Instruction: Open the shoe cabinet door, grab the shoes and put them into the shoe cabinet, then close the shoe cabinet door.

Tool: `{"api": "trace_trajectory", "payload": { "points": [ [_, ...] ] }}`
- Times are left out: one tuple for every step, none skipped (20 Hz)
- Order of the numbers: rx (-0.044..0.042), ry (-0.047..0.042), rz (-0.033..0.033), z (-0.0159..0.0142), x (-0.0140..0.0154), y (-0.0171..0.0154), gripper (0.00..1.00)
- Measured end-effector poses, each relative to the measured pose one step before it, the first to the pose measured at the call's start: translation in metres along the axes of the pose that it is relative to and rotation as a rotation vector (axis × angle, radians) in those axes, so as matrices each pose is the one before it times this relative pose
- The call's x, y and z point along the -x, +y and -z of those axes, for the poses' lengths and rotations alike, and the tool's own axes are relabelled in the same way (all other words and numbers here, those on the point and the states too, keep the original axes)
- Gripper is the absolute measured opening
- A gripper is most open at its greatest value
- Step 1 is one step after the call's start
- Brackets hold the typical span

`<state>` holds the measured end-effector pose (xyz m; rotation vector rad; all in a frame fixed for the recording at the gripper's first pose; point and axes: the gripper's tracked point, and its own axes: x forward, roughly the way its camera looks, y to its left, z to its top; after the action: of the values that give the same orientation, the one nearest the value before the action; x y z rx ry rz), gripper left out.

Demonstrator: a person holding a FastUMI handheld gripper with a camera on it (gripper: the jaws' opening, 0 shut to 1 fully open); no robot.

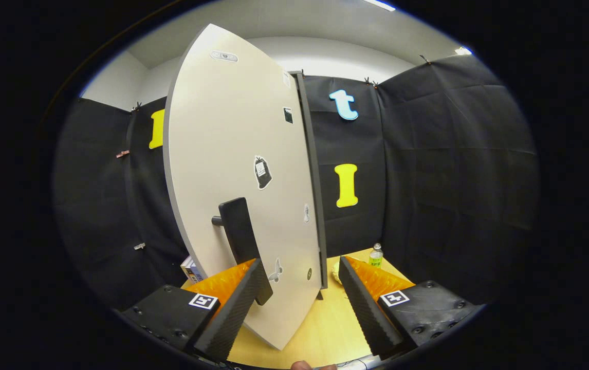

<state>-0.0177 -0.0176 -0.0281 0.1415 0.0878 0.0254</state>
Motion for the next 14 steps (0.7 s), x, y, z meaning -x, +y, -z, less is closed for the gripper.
{"api": "trace_trajectory", "payload": {
  "points": [
    [0.00158,0.00039,-0.01219,0.00116,-0.00330,0.00867,0.99],
    [0.00639,-0.00080,-0.01522,0.00104,-0.00423,0.00964,0.99],
    [0.00651,0.00144,-0.01363,0.00190,-0.00407,0.00962,0.99],
    [0.00614,0.00123,-0.01156,0.00057,-0.00387,0.00797,0.99],
    [0.00500,0.00242,-0.01030,0.00087,-0.00345,0.00721,0.99],
    [0.00234,-0.00172,-0.01310,-0.00129,-0.00390,0.00708,0.99],
    [-0.00099,-0.00333,-0.01367,-0.00202,-0.00332,0.00645,0.99],
    [0.00040,-0.00341,-0.01057,-0.00152,-0.00183,0.00615,0.99],
    [0.00577,-0.00366,-0.00784,-0.00109,-0.00307,0.00403,0.99],
    [0.00807,-0.00343,-0.00411,-0.00167,-0.00319,0.00281,0.99],
    [0.00997,-0.00329,-0.00425,-0.00083,-0.00171,0.00245,0.98],
    [0.00873,-0.00479,-0.00194,-0.00091,-0.00083,0.00192,0.98],
    [0.00717,-0.00349,-0.00070,-0.00086,-0.00091,0.00118,0.99],
    [0.00680,-0.00203,-0.00178,-0.00060,-0.00078,0.00112,0.99]
  ]
}}
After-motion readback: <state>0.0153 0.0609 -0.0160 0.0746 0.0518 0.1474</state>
